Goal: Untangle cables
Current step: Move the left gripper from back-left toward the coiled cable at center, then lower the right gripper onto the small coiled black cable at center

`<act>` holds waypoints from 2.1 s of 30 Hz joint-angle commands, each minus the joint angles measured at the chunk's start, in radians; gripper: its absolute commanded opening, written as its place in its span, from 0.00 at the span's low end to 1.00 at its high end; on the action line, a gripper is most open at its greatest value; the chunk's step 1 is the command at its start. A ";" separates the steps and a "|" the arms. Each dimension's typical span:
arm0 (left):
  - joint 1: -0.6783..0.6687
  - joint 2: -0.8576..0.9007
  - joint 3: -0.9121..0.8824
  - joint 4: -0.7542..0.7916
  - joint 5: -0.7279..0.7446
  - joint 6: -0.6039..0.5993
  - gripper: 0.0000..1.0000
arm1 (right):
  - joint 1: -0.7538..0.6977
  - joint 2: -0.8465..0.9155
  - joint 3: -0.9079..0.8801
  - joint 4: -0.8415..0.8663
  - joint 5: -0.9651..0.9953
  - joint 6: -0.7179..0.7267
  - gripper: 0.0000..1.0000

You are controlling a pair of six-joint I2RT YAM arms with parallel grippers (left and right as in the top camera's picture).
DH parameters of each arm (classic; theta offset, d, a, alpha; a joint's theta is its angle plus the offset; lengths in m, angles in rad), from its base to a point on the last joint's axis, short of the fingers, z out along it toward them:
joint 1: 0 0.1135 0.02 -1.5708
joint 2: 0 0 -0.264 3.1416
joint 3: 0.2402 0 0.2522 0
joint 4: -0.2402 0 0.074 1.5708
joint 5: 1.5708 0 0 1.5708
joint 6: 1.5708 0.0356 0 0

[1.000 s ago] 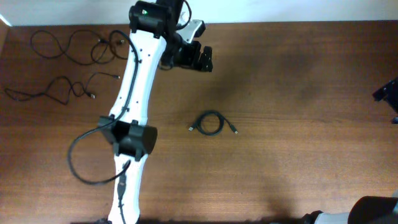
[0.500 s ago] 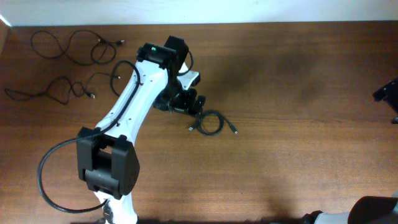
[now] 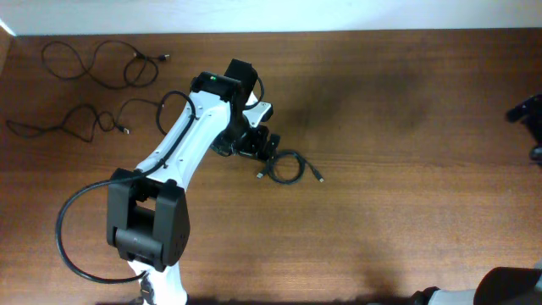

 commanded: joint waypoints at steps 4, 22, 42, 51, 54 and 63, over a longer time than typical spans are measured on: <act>0.003 -0.023 -0.011 0.063 0.145 -0.021 1.00 | 0.163 0.008 0.000 -0.101 -0.358 -0.265 0.94; 0.182 -0.021 -0.030 0.113 -0.050 -0.262 0.98 | 0.885 0.211 -0.188 0.125 -0.155 -0.144 0.87; 0.288 -0.021 -0.030 0.132 -0.092 -0.280 0.99 | 1.069 0.433 -0.290 0.342 0.061 0.330 0.55; 0.287 -0.021 -0.030 0.132 -0.092 -0.280 0.99 | 1.092 0.433 -0.376 0.510 0.061 0.378 0.49; 0.287 -0.021 -0.030 0.132 -0.092 -0.280 0.99 | 1.093 0.433 -0.376 0.546 0.061 0.378 0.47; 0.287 -0.021 -0.030 0.132 -0.092 -0.280 0.99 | 1.141 0.477 -0.376 0.556 0.128 0.378 0.43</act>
